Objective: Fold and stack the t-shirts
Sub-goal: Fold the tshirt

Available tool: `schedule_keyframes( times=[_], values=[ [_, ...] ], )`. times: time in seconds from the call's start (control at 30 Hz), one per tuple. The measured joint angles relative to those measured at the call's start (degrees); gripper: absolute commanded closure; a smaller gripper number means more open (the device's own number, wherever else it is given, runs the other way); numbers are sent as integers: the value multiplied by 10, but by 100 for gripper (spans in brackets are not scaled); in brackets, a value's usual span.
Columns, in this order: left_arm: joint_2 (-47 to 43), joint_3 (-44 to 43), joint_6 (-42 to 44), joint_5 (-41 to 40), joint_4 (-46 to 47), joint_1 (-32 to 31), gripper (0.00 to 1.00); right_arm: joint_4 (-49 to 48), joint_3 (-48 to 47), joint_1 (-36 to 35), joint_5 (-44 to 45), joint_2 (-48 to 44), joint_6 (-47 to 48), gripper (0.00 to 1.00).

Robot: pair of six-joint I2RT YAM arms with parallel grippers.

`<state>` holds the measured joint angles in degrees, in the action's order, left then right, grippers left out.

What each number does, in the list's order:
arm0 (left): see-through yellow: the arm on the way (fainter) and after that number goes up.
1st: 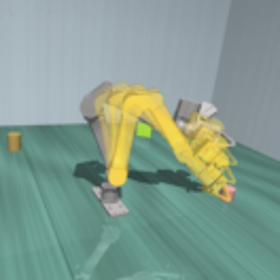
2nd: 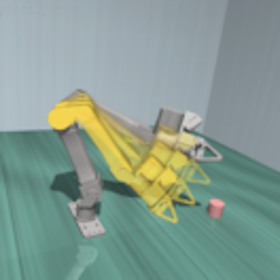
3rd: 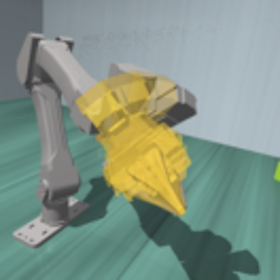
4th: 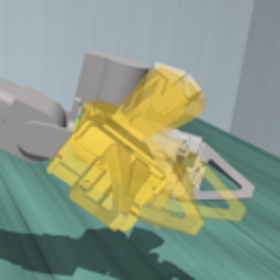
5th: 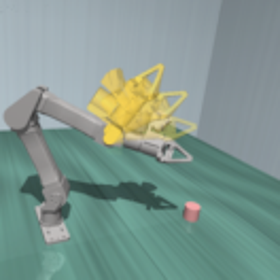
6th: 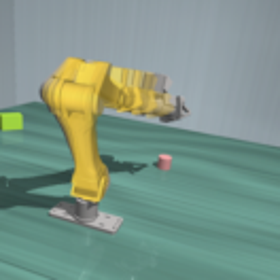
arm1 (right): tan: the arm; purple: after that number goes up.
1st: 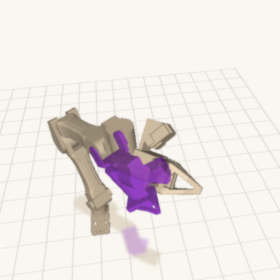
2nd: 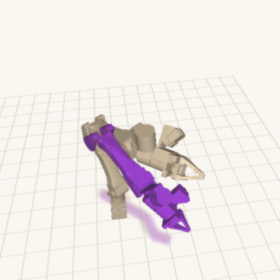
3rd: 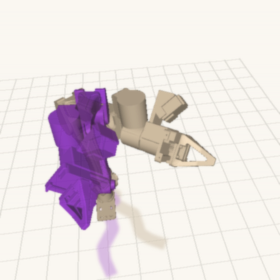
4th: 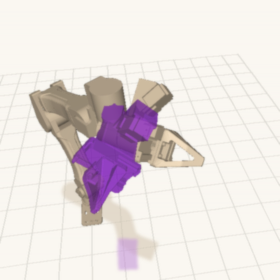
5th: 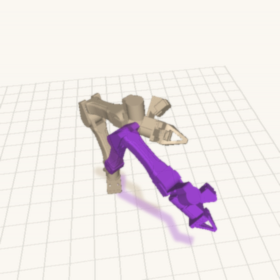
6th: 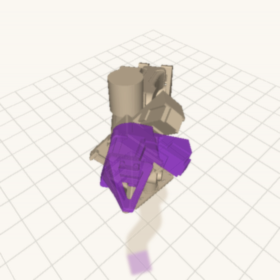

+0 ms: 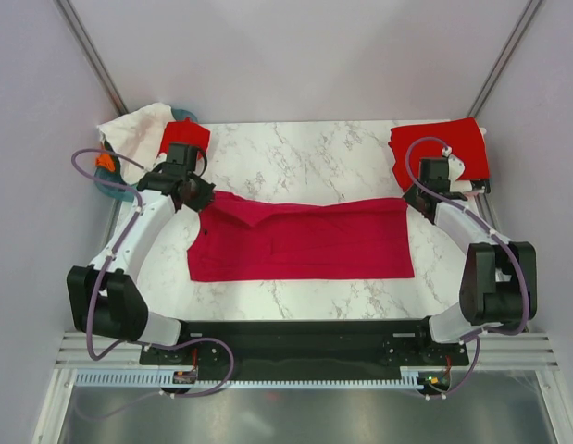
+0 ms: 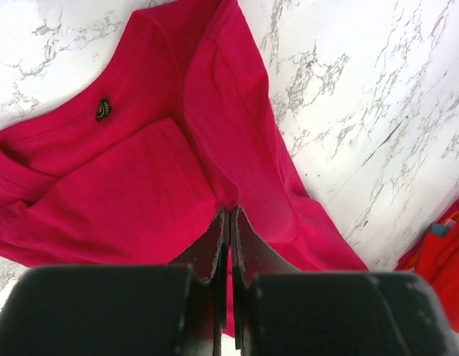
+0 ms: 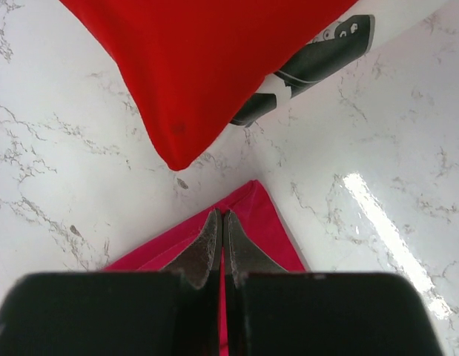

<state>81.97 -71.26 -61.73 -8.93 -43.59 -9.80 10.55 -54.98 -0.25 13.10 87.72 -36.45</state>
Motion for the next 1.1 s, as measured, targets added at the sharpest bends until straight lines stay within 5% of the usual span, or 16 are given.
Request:
schedule_keyframes(
  times=[1.1],
  values=[
    [-123, 127, -48, 6, -3, -46, 98, -23, 111, 24, 9, -72, -26, 100]
  ],
)
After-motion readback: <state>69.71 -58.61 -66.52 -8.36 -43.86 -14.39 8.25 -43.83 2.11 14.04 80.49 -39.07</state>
